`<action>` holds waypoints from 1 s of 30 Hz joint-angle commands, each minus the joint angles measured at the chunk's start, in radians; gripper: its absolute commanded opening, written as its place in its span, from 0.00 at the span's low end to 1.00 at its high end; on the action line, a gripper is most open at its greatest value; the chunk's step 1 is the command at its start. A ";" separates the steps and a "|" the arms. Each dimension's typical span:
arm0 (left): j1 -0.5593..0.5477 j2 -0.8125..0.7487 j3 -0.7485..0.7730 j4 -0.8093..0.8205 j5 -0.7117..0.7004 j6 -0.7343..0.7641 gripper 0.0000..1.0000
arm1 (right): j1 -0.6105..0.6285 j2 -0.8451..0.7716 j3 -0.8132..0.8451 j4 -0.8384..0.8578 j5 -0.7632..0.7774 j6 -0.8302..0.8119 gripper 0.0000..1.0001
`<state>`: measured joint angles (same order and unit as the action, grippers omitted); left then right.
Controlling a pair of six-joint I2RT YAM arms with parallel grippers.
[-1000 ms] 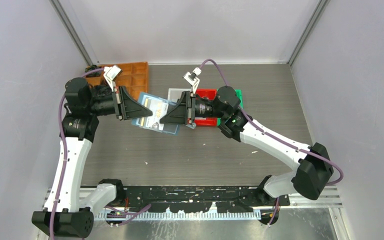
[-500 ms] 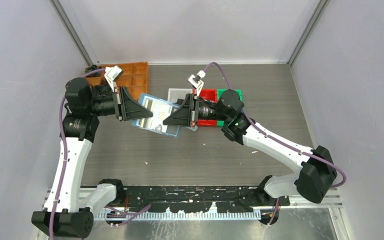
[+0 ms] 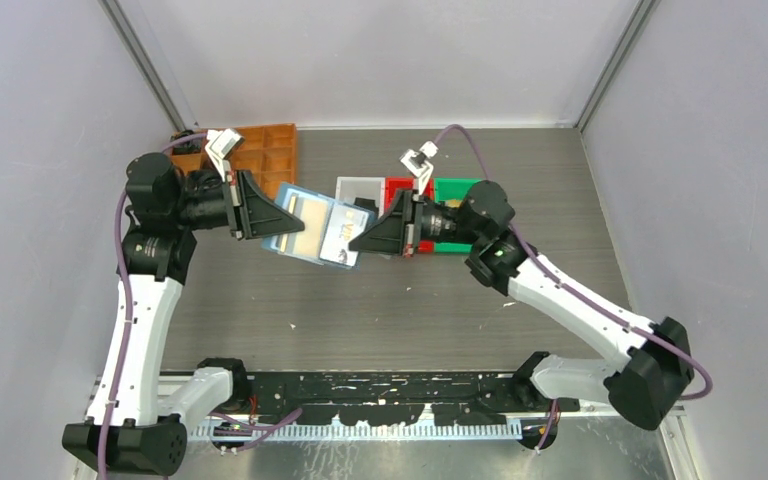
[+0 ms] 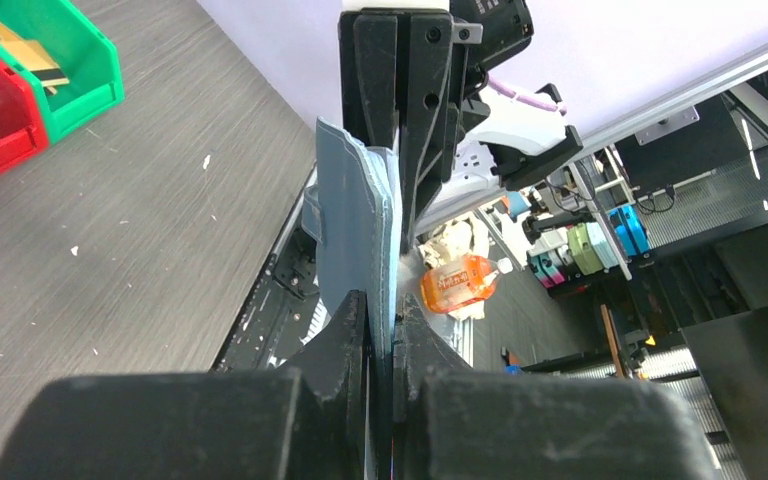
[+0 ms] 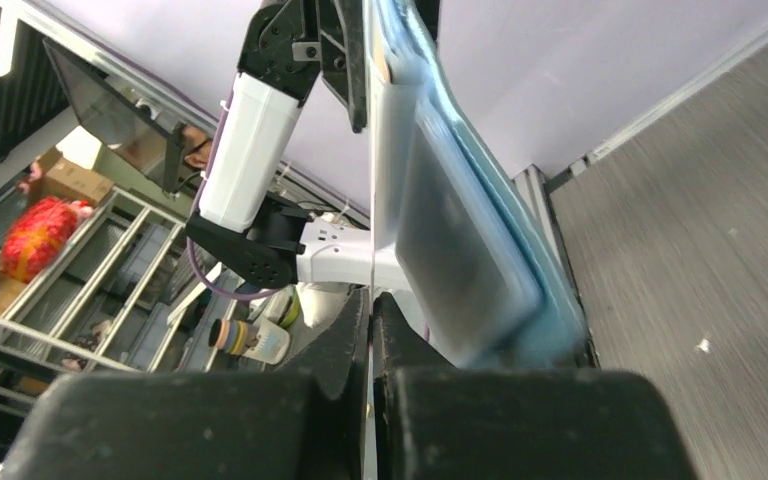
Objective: Take the credit cards out of the card holder
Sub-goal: Remove the credit card from the card holder, then place the credit card in the storage box.
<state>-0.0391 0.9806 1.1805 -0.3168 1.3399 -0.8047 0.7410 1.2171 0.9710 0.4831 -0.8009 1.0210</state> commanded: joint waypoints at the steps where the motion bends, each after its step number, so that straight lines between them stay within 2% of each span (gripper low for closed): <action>1: 0.004 0.000 0.066 0.056 0.022 0.014 0.00 | -0.096 -0.134 0.029 -0.230 -0.064 -0.105 0.01; 7: 0.003 0.002 0.072 0.059 0.039 0.016 0.00 | -0.262 -0.296 0.051 -0.649 -0.005 -0.305 0.01; 13: 0.003 0.002 0.080 0.084 0.067 -0.010 0.00 | -0.344 -0.202 0.131 -0.938 0.098 -0.444 0.01; 20: 0.001 -0.014 0.096 0.093 0.136 -0.022 0.00 | -0.353 0.011 0.233 -1.057 0.336 -0.597 0.01; 30: 0.002 -0.034 0.096 0.071 0.124 0.013 0.00 | -0.353 0.405 0.457 -1.079 0.446 -0.698 0.01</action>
<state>-0.0391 0.9627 1.2377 -0.2802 1.4494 -0.8078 0.3904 1.5314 1.3064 -0.5812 -0.4210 0.3943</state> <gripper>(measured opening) 0.058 0.061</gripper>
